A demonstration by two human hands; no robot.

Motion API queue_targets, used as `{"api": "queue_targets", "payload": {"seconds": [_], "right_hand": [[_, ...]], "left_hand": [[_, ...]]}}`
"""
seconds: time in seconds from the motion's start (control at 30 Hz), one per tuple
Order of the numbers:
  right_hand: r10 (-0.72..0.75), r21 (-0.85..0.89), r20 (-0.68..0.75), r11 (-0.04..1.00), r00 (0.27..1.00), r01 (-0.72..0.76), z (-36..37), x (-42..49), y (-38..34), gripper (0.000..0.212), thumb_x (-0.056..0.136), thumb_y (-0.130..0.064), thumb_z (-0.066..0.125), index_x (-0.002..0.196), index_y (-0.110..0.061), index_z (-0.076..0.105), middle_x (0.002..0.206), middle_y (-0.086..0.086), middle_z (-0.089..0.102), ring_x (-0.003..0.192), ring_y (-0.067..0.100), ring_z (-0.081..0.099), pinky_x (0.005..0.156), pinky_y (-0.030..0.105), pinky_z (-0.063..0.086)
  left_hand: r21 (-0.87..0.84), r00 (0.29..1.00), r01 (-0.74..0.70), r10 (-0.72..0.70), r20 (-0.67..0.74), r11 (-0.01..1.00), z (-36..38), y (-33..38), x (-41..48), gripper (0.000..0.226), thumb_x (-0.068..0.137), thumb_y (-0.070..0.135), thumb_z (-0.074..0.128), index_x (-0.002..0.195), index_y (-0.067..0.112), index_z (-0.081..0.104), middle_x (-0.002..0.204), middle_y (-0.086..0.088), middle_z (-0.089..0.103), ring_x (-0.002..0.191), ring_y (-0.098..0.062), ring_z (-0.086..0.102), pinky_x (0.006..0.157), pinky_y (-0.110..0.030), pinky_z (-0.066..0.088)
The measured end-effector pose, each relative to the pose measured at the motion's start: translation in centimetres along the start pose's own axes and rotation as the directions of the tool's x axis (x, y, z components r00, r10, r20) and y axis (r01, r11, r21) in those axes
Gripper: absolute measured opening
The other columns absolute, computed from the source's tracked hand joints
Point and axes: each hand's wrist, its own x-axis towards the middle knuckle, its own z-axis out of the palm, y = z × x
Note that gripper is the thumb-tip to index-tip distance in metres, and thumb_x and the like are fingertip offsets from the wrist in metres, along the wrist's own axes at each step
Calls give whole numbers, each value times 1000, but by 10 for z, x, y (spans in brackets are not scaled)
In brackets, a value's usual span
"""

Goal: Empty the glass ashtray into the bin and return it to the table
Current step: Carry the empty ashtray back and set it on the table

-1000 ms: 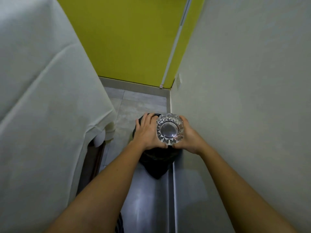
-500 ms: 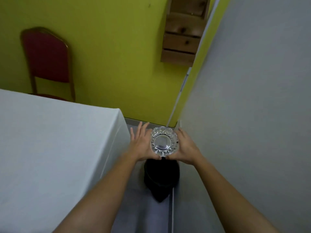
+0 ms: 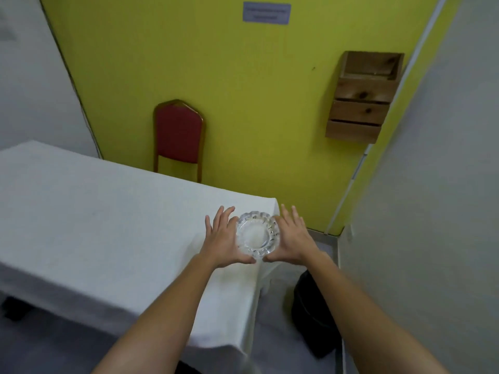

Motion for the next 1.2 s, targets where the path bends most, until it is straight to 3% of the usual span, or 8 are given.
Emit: {"api": "queue_targets", "payload": {"seconds": [0.27,0.53,0.9,1.2], "right_hand": [[-80,80,50,994,996,76,41,52,-169,112,58,-59,79,144,-13,23,161,11,-1,145,36,-13,118,52,8],[-178,118,78,979,981,168,71,96,-284,115,56,-62,79,145,-15,22,161,11,4,146,35,-11,118,52,9],[-199,171,143,970,969,174,122,155,-347,113,57,-59,80,144,-13,24,160,10,11,147,30,-5,120,50,10],[-97,272,166,961,981,49,178,234,-378,112,58,-57,79,145,-13,22,159,8,13,147,25,-3,120,49,9]], "left_hand": [[50,994,105,-106,13,993,-70,-155,-57,114,55,68,75,144,14,30,160,-1,0,148,-22,-17,115,-53,-13],[96,975,219,-221,9,971,-116,-264,-96,114,56,71,73,145,14,28,160,-2,0,148,-23,-15,115,-55,-12],[136,947,280,-296,122,950,-122,-356,-85,115,57,67,75,146,14,26,161,-1,-2,149,-25,-13,116,-55,-11],[193,928,240,-283,240,951,-115,-443,-18,116,57,64,76,147,14,23,161,-2,0,149,-24,-9,117,-55,-8]]}}
